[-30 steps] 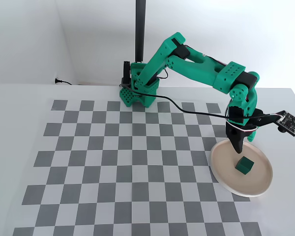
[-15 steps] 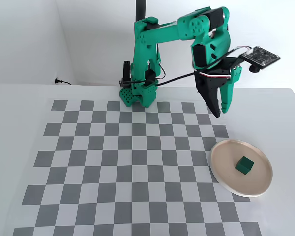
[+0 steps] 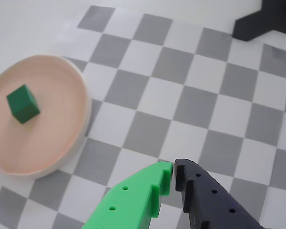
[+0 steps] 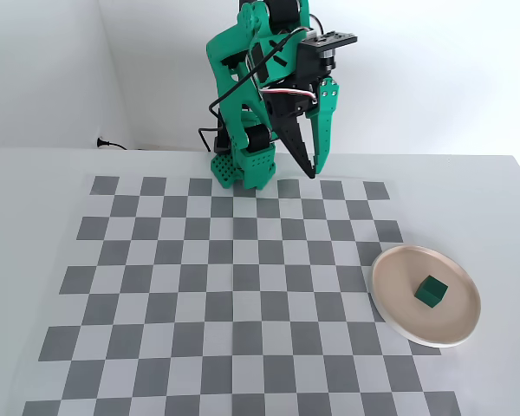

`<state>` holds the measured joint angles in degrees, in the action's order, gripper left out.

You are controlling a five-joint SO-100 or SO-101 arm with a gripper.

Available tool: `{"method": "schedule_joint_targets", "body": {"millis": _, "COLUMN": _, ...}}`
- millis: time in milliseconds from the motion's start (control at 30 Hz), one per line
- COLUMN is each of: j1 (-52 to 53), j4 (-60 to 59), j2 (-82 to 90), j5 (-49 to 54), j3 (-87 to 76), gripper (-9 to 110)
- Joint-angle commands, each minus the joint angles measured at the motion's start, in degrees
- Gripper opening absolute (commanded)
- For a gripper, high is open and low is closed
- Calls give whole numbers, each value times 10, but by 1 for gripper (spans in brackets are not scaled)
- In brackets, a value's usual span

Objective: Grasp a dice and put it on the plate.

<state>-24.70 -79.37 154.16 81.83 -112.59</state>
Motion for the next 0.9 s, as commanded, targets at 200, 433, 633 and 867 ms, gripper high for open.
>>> {"method": "schedule_joint_targets", "body": {"millis": 200, "j1": 143, "j4": 103, "j2": 281, "j5": -19, "j3": -318, "gripper": -4}}
{"method": "schedule_joint_targets", "body": {"millis": 433, "j1": 211, "j4": 138, "j2": 369, "j5": -52, "j3": -450, "gripper": -4}}
{"method": "schedule_joint_targets", "body": {"millis": 633, "j1": 230, "j4": 248, "j2": 369, "j5": -115, "j3": -573, "gripper": -4}}
{"method": "schedule_joint_targets", "body": {"millis": 867, "j1": 283, "j4": 337, "j2": 369, "j5": -349, "j3": -647, "gripper": -4}}
